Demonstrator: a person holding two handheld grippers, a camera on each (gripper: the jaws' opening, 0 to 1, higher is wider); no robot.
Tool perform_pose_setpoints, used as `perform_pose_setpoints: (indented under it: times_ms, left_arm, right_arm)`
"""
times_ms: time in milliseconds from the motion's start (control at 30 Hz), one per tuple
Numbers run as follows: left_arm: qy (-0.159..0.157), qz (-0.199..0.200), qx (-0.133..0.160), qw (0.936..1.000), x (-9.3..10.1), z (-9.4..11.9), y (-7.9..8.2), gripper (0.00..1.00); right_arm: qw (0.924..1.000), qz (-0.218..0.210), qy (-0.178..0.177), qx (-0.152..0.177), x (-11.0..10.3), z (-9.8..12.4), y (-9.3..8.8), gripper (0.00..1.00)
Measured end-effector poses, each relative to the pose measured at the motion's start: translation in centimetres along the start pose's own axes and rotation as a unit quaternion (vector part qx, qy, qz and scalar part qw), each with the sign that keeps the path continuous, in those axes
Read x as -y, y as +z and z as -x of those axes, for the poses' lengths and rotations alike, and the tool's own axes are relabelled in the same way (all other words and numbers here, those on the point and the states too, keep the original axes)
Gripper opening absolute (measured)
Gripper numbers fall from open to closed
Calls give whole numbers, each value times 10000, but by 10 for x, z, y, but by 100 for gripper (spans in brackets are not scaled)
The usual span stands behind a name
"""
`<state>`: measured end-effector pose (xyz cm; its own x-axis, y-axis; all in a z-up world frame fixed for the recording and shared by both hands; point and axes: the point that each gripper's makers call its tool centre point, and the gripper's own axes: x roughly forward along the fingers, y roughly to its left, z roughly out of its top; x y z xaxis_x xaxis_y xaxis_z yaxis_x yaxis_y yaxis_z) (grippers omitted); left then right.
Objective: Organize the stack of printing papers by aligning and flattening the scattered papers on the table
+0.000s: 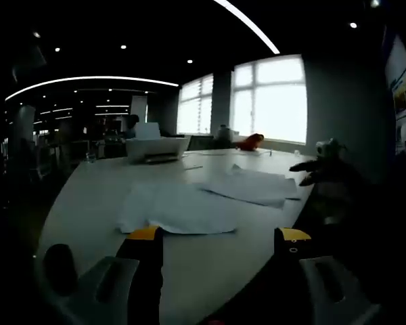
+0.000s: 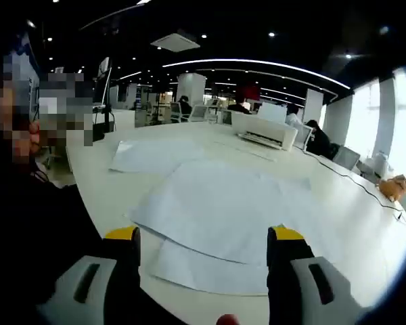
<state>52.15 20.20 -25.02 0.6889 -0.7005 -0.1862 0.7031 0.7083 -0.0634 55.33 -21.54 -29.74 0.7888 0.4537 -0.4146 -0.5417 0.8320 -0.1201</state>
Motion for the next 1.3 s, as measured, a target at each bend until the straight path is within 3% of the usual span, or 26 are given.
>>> perform_pose_setpoints:
  times_ms: [1300]
  left_arm:
    - [1, -20, 50, 10000, 0, 1, 4, 70]
  right_arm:
    - [9997, -159, 89, 180, -3, 0, 9, 72]
